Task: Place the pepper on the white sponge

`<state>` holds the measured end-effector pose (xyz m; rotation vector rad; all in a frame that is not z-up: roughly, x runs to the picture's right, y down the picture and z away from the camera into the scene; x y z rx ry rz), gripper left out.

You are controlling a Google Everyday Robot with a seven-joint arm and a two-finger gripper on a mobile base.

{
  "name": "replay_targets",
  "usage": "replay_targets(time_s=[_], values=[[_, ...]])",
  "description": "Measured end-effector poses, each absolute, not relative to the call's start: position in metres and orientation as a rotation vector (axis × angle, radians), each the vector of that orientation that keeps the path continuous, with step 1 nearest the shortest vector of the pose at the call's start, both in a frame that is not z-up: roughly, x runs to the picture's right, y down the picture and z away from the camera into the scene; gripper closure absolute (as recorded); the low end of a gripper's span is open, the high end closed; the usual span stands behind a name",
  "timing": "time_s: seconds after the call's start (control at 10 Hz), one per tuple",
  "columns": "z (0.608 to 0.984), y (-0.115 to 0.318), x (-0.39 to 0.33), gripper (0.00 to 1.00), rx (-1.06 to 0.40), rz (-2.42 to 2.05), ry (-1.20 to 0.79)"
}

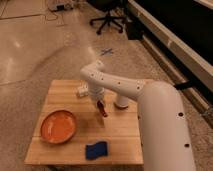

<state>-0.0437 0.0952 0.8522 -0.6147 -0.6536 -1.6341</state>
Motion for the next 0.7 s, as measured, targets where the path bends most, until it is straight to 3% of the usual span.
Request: replay_targets(time_s=[0.3, 0.7], values=[[0.817, 0.106, -0.041, 1.00, -0.595, -1.582, -0.667], [0.816, 0.107, -0.044, 1.00, -0.586, -1.581, -0.671]])
